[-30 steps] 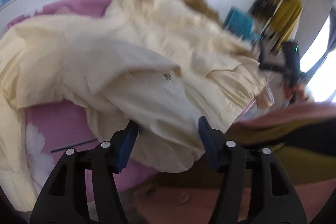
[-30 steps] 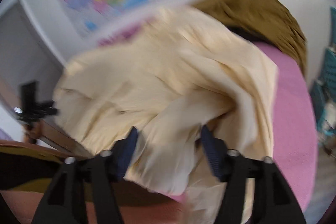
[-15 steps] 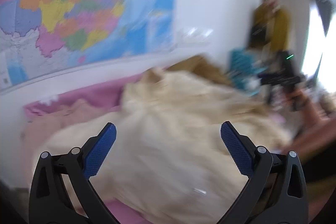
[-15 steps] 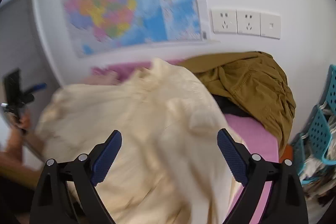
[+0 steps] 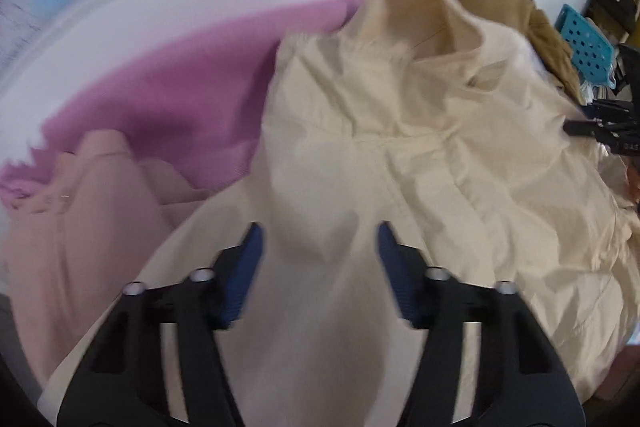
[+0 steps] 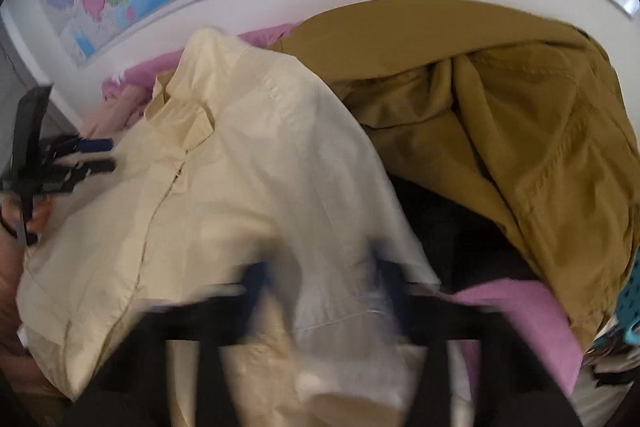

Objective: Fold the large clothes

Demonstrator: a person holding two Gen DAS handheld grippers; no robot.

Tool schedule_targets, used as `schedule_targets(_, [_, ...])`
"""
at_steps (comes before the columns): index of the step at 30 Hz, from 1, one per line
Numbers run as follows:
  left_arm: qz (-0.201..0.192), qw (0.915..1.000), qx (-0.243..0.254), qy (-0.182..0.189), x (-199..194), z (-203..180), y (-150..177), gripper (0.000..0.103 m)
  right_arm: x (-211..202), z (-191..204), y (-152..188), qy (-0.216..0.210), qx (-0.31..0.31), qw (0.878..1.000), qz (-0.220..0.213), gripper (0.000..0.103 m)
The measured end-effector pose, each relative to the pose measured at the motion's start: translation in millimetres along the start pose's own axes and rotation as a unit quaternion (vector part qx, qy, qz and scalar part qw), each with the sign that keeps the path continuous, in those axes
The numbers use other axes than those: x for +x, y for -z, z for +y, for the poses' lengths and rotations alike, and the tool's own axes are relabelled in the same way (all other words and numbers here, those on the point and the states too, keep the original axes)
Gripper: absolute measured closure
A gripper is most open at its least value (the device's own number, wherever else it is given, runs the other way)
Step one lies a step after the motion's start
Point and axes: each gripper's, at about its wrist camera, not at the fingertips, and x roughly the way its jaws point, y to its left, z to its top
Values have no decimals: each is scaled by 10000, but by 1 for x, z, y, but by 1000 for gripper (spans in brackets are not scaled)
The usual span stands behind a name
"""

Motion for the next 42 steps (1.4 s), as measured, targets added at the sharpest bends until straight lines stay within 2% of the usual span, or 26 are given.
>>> schedule_targets(1, [133, 9999, -39, 16, 7, 3, -3, 72, -2, 4, -2, 93, -140, 9999, -23, 94])
schedule_targets(2, [203, 9998, -69, 11, 12, 6, -5, 80, -4, 9, -4, 203, -248, 9994, -87, 95])
schedule_targets(4, [153, 9997, -132, 104, 11, 10, -6, 87, -23, 25, -13, 376, -544, 9970, -414, 97])
schedule_targets(6, [-114, 9998, -146, 15, -1, 12, -8, 95, -50, 33, -27, 352, -598, 9940, -846, 97])
schedule_targets(9, [-669, 9970, -171, -360, -29, 14, -10, 100, -68, 41, -44, 559, -784, 9872, -1274, 97])
schedule_targets(11, [-923, 9940, -295, -499, -40, 19, -10, 100, -60, 33, -49, 608, -637, 9885, -1232, 96])
schedule_targets(13, [-861, 9947, -263, -506, -33, 20, -7, 99, -35, 20, -49, 639, -496, 9925, -913, 92])
schedule_targets(15, [-728, 9954, -82, -621, -21, 13, 4, 98, -20, 8, -43, 602, -327, 9951, -719, 79])
schedule_targets(16, [-673, 9958, 33, -618, -16, 8, 9, 94, -13, 2, -36, 536, -250, 9967, -551, 77])
schedule_targets(17, [-635, 9961, 105, -610, -13, 5, 13, 88, -11, -1, -29, 608, -237, 9968, -472, 68])
schedule_targets(18, [-597, 9960, 195, -640, -8, 3, 18, 85, -14, -5, -21, 708, -224, 9960, -488, 53])
schedule_targets(21, [-666, 9949, 329, -689, -6, 1, 29, 77, -35, -19, 0, 542, 6, 9965, -644, 37])
schedule_targets(24, [-851, 9951, 187, -463, -20, -1, 35, 65, -68, -32, 24, 418, 282, 9943, -943, 26])
schedule_targets(27, [-1126, 9933, 129, -214, -39, -6, 38, 56, -100, -53, 62, 90, 731, 9907, -1144, 20])
schedule_targets(29, [-1288, 9915, 138, -94, -54, -12, 42, 44, -116, -69, 92, -81, 1062, 9872, -1188, 18])
schedule_targets(30, [-1369, 9904, 176, -28, -62, -16, 44, 42, -121, -70, 103, -115, 1192, 9855, -1201, 18])
schedule_targets(32, [-1434, 9891, 326, 45, -74, -29, 49, 32, -127, -81, 139, -202, 1540, 9818, -1092, 18])
schedule_targets(35, [-1461, 9873, 604, 148, -82, -51, 48, 30, -123, -83, 183, -197, 1866, 9782, -889, 18])
schedule_targets(38, [-1427, 9865, 758, 273, -75, -76, 31, 28, -128, -81, 220, -453, 2110, 9730, -817, 16])
schedule_targets(39, [-1416, 9864, 779, 285, -73, -81, 31, 28, -129, -76, 231, -546, 2121, 9725, -798, 13])
schedule_targets(42, [-1378, 9864, 814, 381, -67, -92, 32, 27, -128, -57, 246, -595, 1866, 9784, -658, 12])
